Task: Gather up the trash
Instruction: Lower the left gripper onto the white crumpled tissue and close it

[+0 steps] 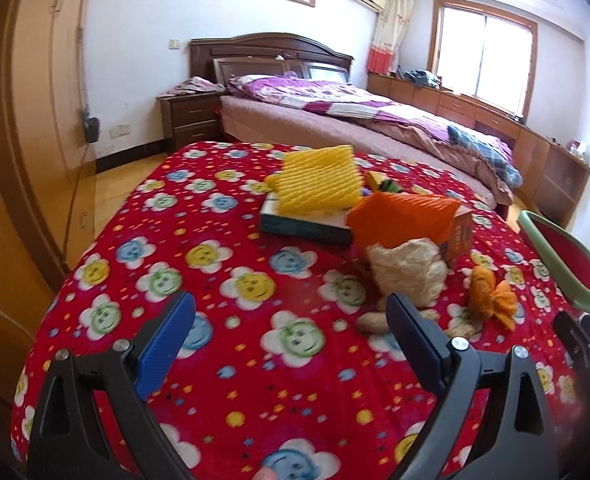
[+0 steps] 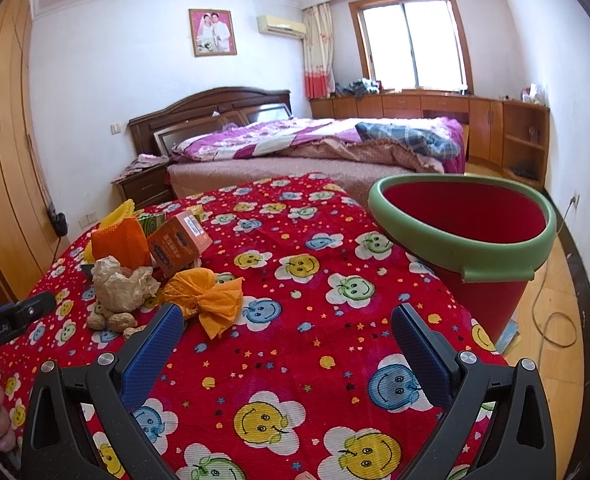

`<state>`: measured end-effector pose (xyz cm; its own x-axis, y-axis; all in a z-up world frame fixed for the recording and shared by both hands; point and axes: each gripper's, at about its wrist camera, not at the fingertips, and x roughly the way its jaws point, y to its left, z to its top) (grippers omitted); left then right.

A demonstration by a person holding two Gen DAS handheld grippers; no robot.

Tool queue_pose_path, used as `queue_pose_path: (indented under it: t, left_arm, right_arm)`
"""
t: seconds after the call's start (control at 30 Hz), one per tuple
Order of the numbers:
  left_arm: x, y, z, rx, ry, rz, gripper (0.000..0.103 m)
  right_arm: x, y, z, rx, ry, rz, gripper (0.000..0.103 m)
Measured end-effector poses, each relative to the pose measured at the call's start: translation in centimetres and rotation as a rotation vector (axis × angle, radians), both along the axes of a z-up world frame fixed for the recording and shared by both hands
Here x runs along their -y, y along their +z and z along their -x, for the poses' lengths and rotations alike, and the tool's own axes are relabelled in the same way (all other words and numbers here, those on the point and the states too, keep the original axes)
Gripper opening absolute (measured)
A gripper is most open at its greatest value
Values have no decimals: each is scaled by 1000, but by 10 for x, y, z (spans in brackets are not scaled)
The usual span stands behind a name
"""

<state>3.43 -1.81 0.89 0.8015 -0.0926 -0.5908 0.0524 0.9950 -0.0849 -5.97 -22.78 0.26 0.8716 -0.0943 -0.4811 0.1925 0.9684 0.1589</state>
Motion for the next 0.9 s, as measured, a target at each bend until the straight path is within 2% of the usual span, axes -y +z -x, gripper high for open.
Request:
queue_pose_path:
  t: [0.17, 0.27, 0.43, 0.53, 0.6, 0.7, 0.9]
  left_arm:
    - [25, 3, -16, -50, -71, -2, 96]
    - [43, 1, -26, -83, -107, -29, 95]
    - [66, -3, -40, -133, -173, -22, 82]
    - [74, -9, -48, -168, -187, -6, 68]
    - [76, -13, -53, -192, -198, 6, 52]
    - [75, -15, -52, -199, -227, 42, 39]
    - [63, 2, -36, -143, -225, 46, 35]
  right_arm:
    - [12, 6, 1, -4, 0, -50, 103]
    - [16, 13, 4, 0, -11, -32, 103]
    - [20, 18, 5, 8, 17, -48, 103]
    - [22, 17, 1, -28, 30, -62, 103]
    - [21, 16, -3, -59, 34, -56, 103]
    - [20, 14, -8, -92, 47, -49, 103]
    - [15, 13, -20, -142, 79, -70, 103]
